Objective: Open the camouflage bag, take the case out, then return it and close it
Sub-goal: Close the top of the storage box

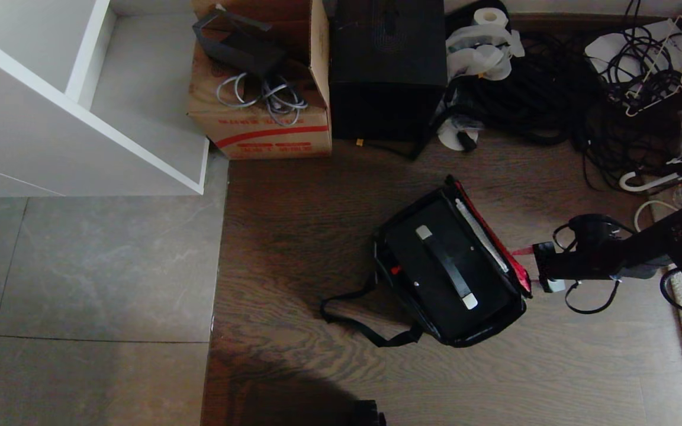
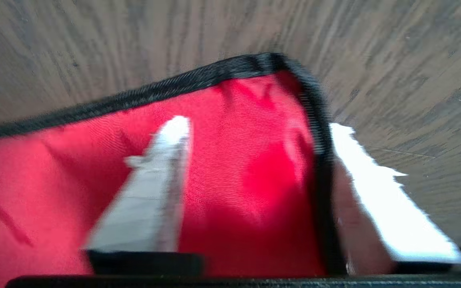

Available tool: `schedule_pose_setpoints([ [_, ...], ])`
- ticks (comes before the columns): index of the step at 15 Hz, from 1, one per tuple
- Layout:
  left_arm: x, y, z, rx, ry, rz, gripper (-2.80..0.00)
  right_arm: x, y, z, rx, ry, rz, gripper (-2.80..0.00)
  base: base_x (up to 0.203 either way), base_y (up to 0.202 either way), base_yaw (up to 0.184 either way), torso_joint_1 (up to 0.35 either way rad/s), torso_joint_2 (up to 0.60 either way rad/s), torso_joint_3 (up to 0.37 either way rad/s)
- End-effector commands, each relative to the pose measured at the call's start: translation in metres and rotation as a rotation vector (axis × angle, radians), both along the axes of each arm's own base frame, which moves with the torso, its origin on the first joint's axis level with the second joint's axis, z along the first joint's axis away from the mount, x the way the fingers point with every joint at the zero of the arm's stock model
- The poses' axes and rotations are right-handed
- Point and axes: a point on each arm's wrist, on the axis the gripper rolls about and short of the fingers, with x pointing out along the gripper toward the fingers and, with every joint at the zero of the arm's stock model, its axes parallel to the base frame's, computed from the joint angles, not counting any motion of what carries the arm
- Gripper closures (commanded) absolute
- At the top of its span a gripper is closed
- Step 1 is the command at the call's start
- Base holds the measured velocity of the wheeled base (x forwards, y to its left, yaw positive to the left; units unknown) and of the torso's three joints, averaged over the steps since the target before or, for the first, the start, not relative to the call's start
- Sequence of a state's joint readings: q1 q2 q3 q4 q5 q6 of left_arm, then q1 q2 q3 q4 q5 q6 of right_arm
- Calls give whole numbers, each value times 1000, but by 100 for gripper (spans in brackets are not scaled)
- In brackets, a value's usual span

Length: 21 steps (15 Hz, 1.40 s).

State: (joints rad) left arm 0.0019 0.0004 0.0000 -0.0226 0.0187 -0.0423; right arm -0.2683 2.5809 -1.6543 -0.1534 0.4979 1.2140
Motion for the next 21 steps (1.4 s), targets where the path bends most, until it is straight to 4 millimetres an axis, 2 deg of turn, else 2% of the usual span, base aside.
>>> schedule_pose_setpoints([
  [1,1,0,-3,-1,10,2,0,0,0,2,4,-2,-3,0,0,0,0,0,0,0],
  [4,1,0,-3,-1,10,0,0,-1,0,4,1,-4,-5,0,0,0,0,0,0,0],
  [7,1,0,-3,-1,8,1,0,-6,-2,19,-9,-24,-10,0,0,0,0,0,0,0],
  [9,1,0,-3,-1,8,1,0,-18,-4,26,-15,-15,-11,0,0,0,0,0,0,0],
  [11,1,0,-3,-1,8,1,0,-37,-4,31,-57,-3,17,0,0,0,0,0,0,0],
  [13,1,0,-3,-1,8,1,0,-58,-2,53,-191,-48,76,0,0,0,0,0,0,0],
  [17,1,0,-3,-1,8,1,0,-115,13,64,-468,-31,215,0,0,0,0,0,0,0],
  [19,1,0,-3,-1,8,1,0,-134,20,89,-608,-147,259,0,0,0,0,0,0,0],
  [21,1,0,-3,-1,8,1,0,-151,32,104,-800,-259,376,0,0,0,0,0,0,0],
])
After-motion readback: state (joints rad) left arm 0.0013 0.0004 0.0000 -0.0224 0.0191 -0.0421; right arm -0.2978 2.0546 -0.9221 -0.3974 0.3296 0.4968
